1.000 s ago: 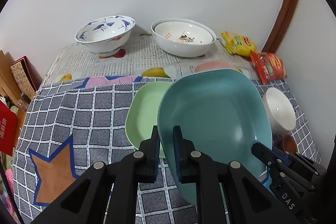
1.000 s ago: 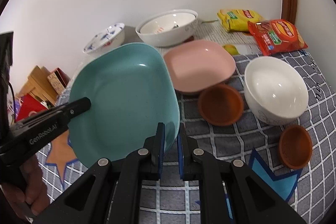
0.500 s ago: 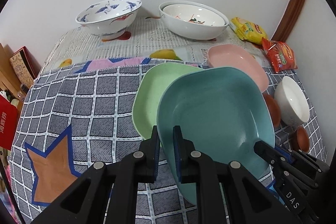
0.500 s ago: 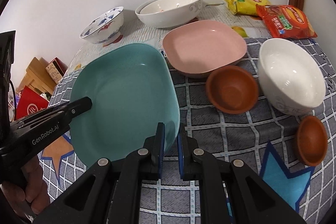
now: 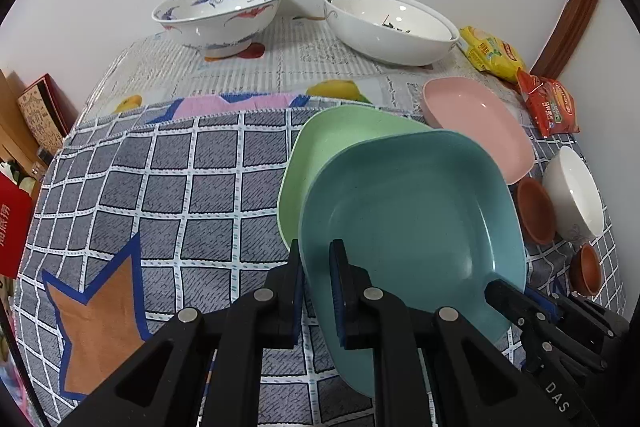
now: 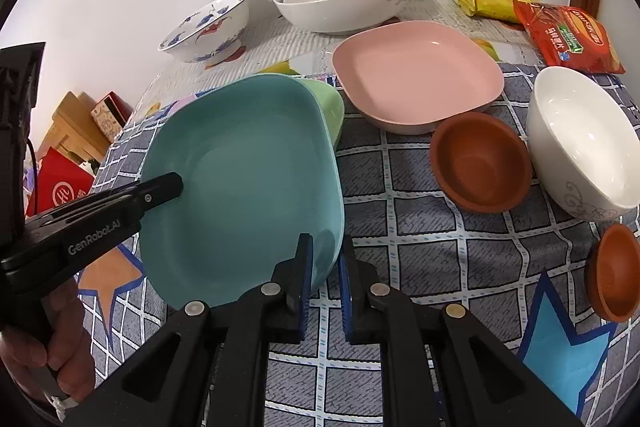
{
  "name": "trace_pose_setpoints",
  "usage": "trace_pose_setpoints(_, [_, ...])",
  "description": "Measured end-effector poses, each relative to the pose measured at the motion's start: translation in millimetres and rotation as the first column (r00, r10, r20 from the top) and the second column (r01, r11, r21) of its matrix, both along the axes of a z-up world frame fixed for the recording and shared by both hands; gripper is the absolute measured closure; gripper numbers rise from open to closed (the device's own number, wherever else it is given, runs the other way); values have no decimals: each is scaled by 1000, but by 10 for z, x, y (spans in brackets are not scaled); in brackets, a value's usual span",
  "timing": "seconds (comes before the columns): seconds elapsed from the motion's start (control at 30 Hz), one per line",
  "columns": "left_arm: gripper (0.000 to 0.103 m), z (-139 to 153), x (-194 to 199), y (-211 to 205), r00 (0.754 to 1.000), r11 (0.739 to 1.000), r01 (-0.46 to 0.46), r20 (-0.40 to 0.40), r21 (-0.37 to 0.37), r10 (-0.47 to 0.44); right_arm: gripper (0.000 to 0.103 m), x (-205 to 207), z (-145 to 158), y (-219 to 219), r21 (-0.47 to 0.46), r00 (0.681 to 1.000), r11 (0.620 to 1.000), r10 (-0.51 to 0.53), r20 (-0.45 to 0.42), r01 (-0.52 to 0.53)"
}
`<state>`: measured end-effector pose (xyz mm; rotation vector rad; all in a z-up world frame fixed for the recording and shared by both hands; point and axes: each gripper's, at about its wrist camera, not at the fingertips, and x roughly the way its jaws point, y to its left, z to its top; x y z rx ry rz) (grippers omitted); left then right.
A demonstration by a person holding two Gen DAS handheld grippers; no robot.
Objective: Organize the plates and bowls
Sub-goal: 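Lift the teal plate with both grippers and carry it over the green plate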
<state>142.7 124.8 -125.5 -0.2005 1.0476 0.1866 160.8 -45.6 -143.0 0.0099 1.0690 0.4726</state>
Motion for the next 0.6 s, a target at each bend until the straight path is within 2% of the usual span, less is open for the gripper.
trace_pose_setpoints(0.33, [90,60,64,103,1000,999,-7,26,-33,8,89,5,82,-44,63,1000,998,-6,20,5])
trace_pose_setpoints(0.6, [91,118,208,165,999,999,-3,44,-32,4,89,116,115,-29,119,999,993,-31,20,28])
